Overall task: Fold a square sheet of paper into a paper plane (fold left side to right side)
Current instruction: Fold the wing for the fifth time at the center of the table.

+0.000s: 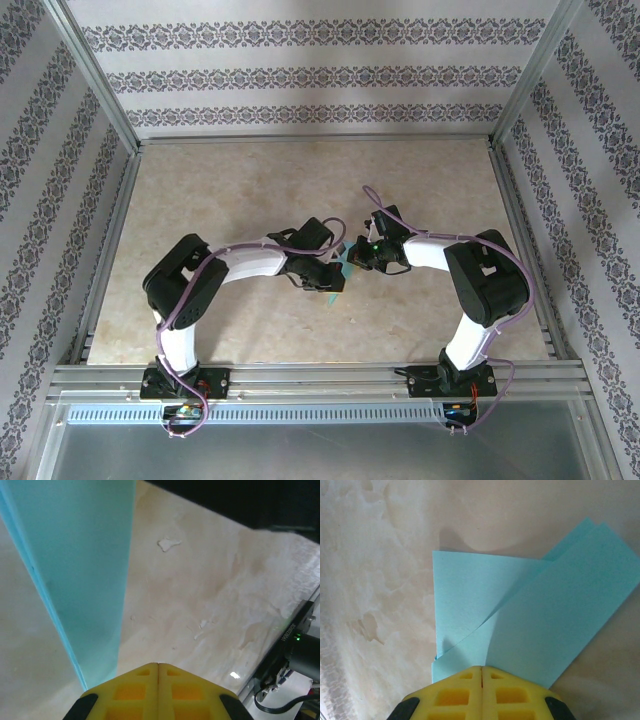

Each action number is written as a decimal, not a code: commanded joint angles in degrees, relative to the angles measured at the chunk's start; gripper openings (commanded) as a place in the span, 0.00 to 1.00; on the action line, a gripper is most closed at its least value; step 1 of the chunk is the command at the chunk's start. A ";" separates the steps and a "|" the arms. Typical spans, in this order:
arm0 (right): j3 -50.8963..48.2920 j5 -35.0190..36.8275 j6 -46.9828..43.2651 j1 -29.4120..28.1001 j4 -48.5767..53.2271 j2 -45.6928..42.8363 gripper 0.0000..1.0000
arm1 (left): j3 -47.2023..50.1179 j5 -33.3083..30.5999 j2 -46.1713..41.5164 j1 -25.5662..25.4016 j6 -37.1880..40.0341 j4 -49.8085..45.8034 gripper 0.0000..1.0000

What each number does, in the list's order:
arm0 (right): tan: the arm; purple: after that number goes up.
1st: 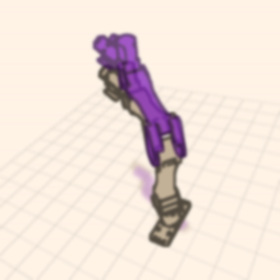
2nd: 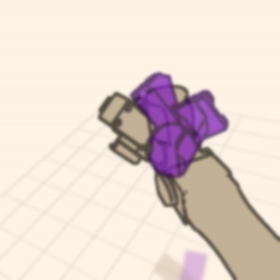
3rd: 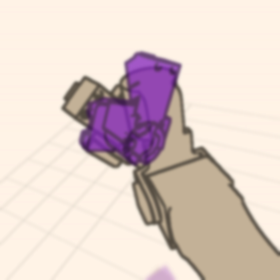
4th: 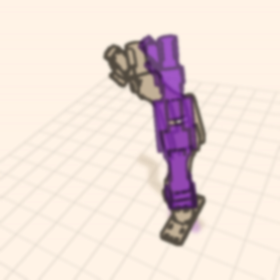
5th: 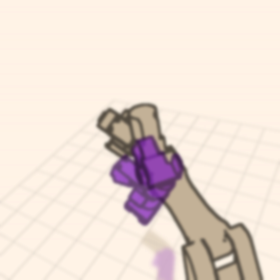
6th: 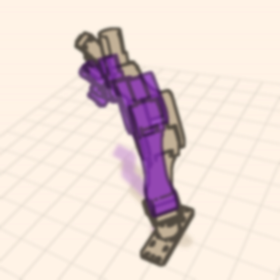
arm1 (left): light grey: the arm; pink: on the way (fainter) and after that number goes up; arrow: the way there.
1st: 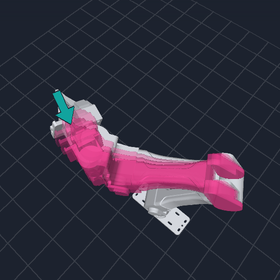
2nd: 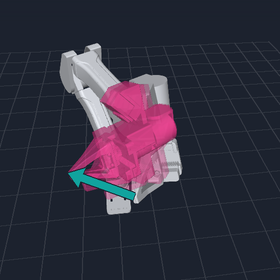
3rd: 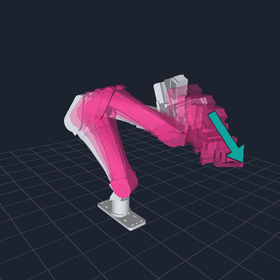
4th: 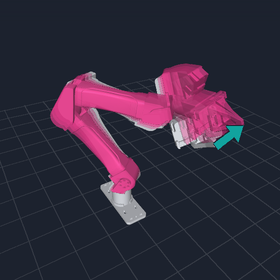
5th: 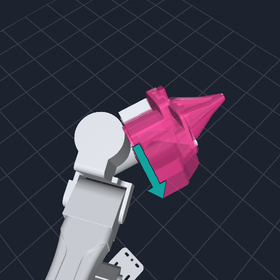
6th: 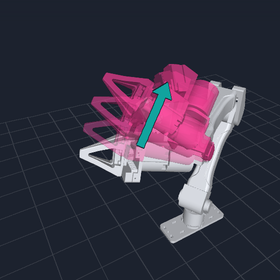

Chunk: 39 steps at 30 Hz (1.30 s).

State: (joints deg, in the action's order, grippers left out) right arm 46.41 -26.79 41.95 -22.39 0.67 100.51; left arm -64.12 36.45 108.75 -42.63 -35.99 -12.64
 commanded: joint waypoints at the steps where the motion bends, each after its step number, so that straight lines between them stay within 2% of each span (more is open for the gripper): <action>1: -1.24 4.46 -0.89 -0.99 6.11 3.20 0.00 | -1.82 -0.40 2.81 0.66 1.91 -0.70 0.00; 6: -1.41 4.46 -0.91 -0.92 6.23 3.20 0.00 | -0.19 0.51 4.39 0.54 0.51 1.28 0.00; 14: -1.06 4.64 -1.09 -0.81 6.58 3.54 0.00 | 8.82 1.41 0.34 -0.60 -1.67 3.11 0.00; 24: 0.52 4.21 -2.09 -0.72 6.43 4.43 0.00 | 17.20 2.55 -7.86 -1.66 -4.25 4.16 0.00; 32: 5.90 3.03 -3.87 -1.24 8.93 0.10 0.01 | 17.70 1.96 -18.56 0.29 -3.48 6.35 0.00; 35: 8.64 4.92 -5.07 -2.02 13.08 -3.56 0.12 | 18.00 -1.46 -23.83 2.79 -2.28 6.33 0.07; 37: 10.25 6.57 -5.64 -2.77 16.31 -6.27 0.28 | 18.33 -4.55 -27.25 4.72 -1.20 6.23 0.07; 38: 10.78 7.78 -5.72 -3.21 17.63 -7.55 0.32 | 18.52 -5.98 -28.51 5.48 -0.82 6.15 0.09; 39: 11.31 9.47 -5.66 -3.82 19.53 -8.79 0.39 | 18.81 -7.95 -29.91 6.26 -0.50 6.28 0.14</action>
State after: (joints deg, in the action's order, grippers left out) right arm 54.94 -21.76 37.91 -24.75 14.11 96.27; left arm -46.19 34.13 81.69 -38.39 -38.41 -6.44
